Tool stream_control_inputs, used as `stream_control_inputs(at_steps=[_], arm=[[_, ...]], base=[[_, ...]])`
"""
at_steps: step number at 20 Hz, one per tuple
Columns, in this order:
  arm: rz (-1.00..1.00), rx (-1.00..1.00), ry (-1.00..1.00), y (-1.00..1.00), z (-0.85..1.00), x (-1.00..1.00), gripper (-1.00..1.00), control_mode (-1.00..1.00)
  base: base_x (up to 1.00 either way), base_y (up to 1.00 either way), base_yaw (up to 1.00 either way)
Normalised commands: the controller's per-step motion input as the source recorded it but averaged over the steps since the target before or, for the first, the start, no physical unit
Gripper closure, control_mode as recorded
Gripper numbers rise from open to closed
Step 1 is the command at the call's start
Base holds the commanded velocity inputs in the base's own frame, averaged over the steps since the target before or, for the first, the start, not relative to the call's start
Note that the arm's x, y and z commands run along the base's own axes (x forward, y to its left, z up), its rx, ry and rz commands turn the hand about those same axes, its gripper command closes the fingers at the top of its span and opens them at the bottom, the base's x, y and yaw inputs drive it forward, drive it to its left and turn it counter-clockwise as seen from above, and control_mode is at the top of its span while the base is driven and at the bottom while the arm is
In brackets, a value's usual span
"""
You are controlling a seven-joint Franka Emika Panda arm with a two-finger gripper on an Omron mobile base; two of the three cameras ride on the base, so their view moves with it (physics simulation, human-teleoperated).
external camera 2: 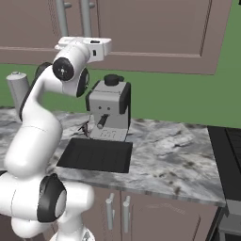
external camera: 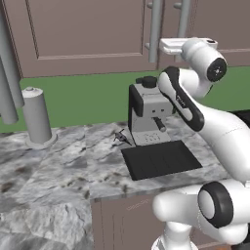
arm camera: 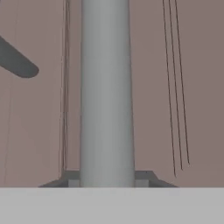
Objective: Pick the pan from the cabinet and place it on the stove. Then turn on the stove burner for the pan.
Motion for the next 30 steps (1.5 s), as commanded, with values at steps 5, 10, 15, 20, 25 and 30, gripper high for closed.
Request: stream_control_inputs(at_steps=[5, 10, 15, 20, 25, 30], arm=[[0.00, 0.00, 0.02, -0.61, 0.00, -0.56, 1.00, -1.00], [0.05, 0.00, 0.00, -0.67, 0.00, -0.71, 1.00, -1.00], [0.09, 0.00, 0.00, -0.73, 0.00, -0.83, 1.00, -1.00], [0.10, 0.00, 0.00, -0.76, 0.00, -0.79, 1.00, -1.00], [0.04, 0.00, 0.00, -0.63, 0.00, -0.64, 1.00, -1.00], [0.00, 0.00, 0.00, -0.31, -0.13, -0.58, -1.00, -1.00]], base=[[0.00, 0.00, 0.00], [0.00, 0.00, 0.00], [0.00, 0.00, 0.00], [0.00, 0.00, 0.00], [0.00, 0.00, 0.00], [0.00, 0.00, 0.00]])
